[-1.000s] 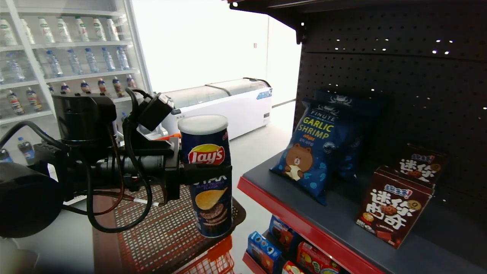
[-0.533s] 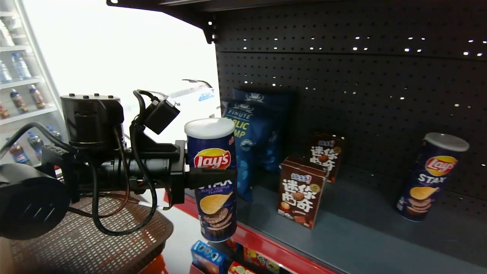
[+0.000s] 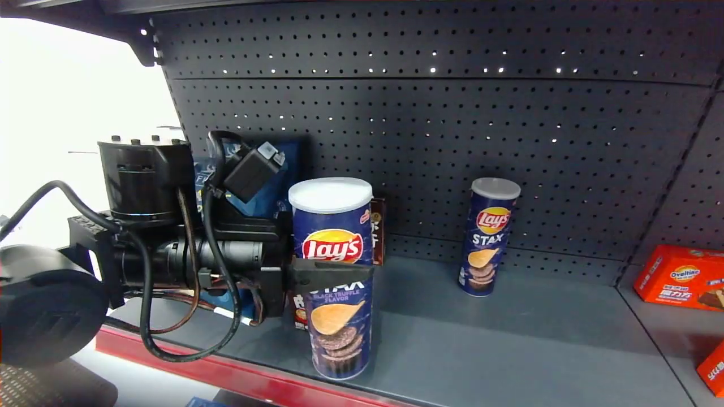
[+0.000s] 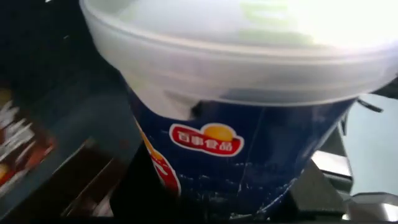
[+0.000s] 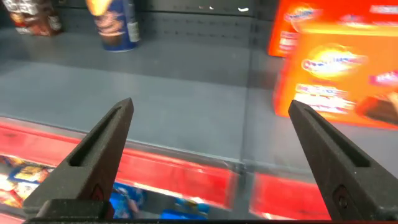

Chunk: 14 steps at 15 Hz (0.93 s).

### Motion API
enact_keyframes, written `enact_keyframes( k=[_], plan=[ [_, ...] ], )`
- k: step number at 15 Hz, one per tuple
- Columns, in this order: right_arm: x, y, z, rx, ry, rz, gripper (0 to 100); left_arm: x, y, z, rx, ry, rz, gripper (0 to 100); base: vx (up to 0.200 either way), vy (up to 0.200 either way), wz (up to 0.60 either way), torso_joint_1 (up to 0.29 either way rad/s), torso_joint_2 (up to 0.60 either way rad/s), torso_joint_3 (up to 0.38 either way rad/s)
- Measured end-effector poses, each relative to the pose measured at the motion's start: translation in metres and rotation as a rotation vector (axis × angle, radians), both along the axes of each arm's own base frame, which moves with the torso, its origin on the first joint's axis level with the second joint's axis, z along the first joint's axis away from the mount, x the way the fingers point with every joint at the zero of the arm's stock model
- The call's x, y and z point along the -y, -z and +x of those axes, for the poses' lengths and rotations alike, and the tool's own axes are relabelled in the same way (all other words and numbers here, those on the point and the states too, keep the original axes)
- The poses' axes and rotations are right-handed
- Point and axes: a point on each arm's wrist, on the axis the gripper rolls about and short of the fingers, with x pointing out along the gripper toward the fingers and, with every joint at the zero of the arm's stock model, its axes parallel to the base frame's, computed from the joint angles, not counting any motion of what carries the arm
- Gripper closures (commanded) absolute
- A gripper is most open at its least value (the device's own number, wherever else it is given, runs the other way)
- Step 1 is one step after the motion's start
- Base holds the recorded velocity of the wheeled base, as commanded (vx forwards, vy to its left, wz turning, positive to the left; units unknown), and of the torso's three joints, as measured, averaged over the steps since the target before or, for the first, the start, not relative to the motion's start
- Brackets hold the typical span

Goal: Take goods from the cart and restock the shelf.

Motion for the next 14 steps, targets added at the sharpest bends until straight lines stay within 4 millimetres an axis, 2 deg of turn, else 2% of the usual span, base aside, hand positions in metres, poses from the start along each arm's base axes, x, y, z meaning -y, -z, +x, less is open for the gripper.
enact_keyframes(
  k=[3, 7, 14],
  plan=[
    [0.000, 0.000, 0.000, -0.001, 0.000, 0.000, 0, 0.007, -0.011, -0.016, -0.003, 0.044, -0.020, 100, 0.000, 0.000, 0.00, 0.000, 0.00, 0.000],
    [0.000, 0.000, 0.000, -0.001, 0.001, 0.000, 0, 0.013, -0.016, -0.025, 0.013, 0.081, -0.029, 100, 0.000, 0.000, 0.00, 0.000, 0.00, 0.000],
    [0.000, 0.000, 0.000, -0.001, 0.000, 0.000, 0, 0.013, -0.013, -0.026, 0.005, 0.084, -0.024, 100, 0.000, 0.000, 0.00, 0.000, 0.00, 0.000]
  ],
)
